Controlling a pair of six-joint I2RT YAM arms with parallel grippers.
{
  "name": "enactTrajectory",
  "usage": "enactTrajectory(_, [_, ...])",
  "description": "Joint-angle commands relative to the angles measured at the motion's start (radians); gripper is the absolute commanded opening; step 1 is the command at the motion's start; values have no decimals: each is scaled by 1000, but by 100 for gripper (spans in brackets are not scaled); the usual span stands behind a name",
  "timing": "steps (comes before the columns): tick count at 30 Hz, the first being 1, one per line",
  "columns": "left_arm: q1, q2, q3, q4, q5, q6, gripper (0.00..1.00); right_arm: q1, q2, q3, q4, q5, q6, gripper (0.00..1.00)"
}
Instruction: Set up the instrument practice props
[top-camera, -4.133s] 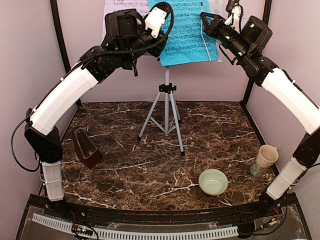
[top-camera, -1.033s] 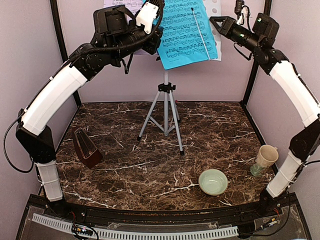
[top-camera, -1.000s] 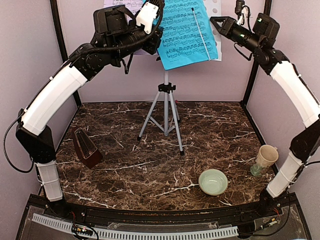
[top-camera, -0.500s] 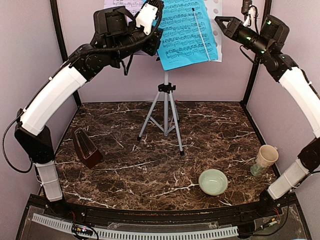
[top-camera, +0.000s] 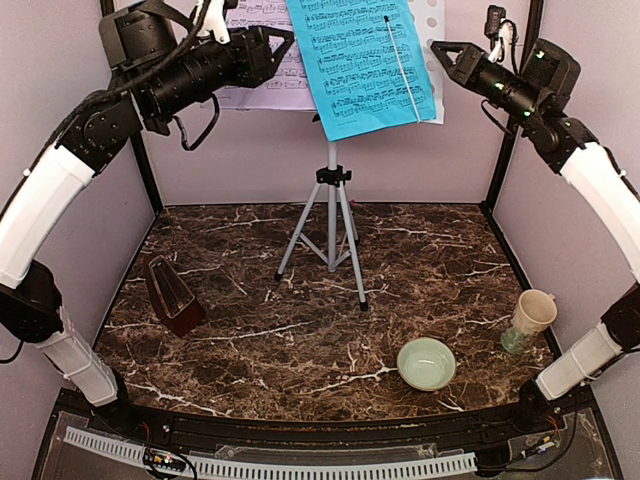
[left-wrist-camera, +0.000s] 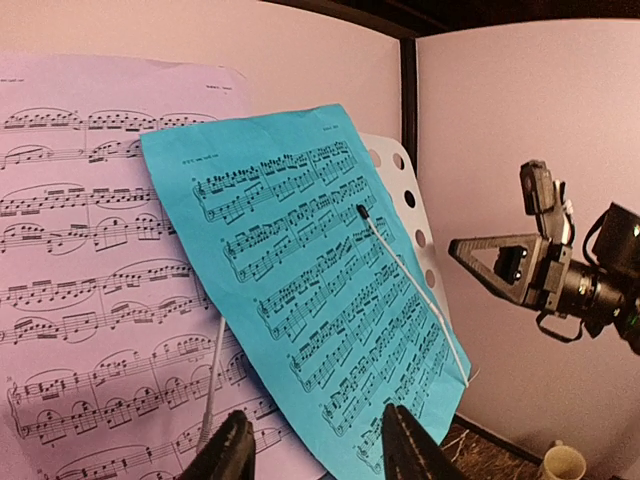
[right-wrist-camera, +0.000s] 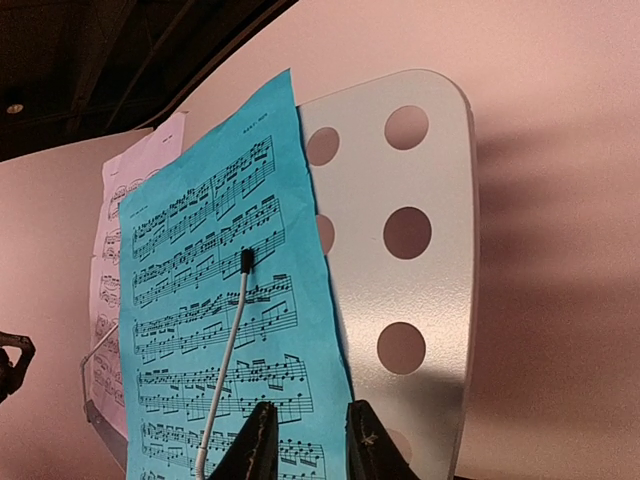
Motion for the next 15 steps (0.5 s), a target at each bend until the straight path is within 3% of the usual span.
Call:
enactTrajectory(1, [-1, -20, -15, 30, -6, -206, 47, 9, -36, -10, 48, 18, 23, 25])
enactTrajectory(15, [57, 96, 76, -41, 58, -419, 46, 15, -60, -47, 47, 8, 4, 26])
